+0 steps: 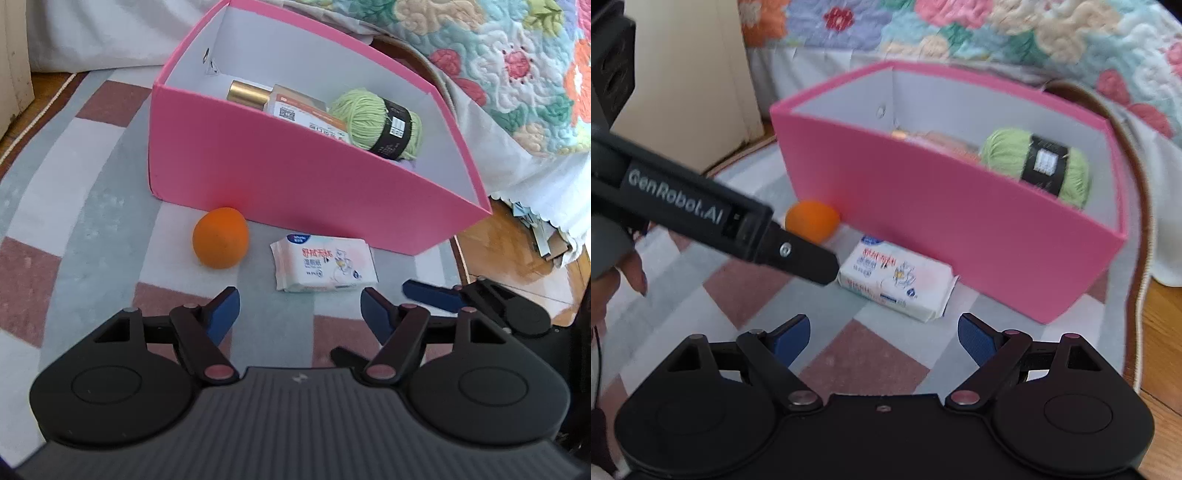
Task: Organize objects
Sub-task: 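Move the left tool down to the white tissue pack on the rug, then grasp the white tissue pack with the left tool and lift, then carry the tissue pack with the left tool and lower it into the pink box, then open the left tool to release the tissue pack and withdraw, then move the left tool down to the orange makeup sponge, then grasp the orange sponge with the left tool and lift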
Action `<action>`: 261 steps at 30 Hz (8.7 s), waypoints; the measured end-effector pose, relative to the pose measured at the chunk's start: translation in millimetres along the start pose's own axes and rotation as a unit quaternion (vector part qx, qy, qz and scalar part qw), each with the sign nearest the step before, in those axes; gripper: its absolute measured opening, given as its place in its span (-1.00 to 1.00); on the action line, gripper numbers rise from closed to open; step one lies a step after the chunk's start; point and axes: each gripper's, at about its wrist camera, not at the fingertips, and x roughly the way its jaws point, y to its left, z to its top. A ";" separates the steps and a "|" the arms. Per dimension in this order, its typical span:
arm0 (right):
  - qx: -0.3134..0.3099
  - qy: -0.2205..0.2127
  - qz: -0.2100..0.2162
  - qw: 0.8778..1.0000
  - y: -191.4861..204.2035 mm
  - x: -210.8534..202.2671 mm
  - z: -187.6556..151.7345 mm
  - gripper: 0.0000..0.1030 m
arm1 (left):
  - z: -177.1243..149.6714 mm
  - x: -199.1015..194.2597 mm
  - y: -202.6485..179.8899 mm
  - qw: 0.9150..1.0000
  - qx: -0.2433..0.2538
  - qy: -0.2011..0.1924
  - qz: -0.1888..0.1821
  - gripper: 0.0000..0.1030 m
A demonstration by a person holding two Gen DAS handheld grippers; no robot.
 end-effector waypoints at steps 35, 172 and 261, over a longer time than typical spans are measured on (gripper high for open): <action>0.031 -0.002 -0.034 0.999 20.7 26.8 3.6 0.48 | -1.7 37.0 10.7 0.998 -0.042 -0.005 -0.045 -0.22; 0.019 -0.086 0.038 0.995 40.4 -171.6 90.6 0.60 | 78.7 -167.8 -29.2 0.992 0.118 -0.012 0.047 -0.12; -0.058 -0.069 -0.007 0.996 66.1 7.6 48.2 -0.11 | 23.1 -28.6 55.0 0.994 0.037 -0.032 -0.097 -0.42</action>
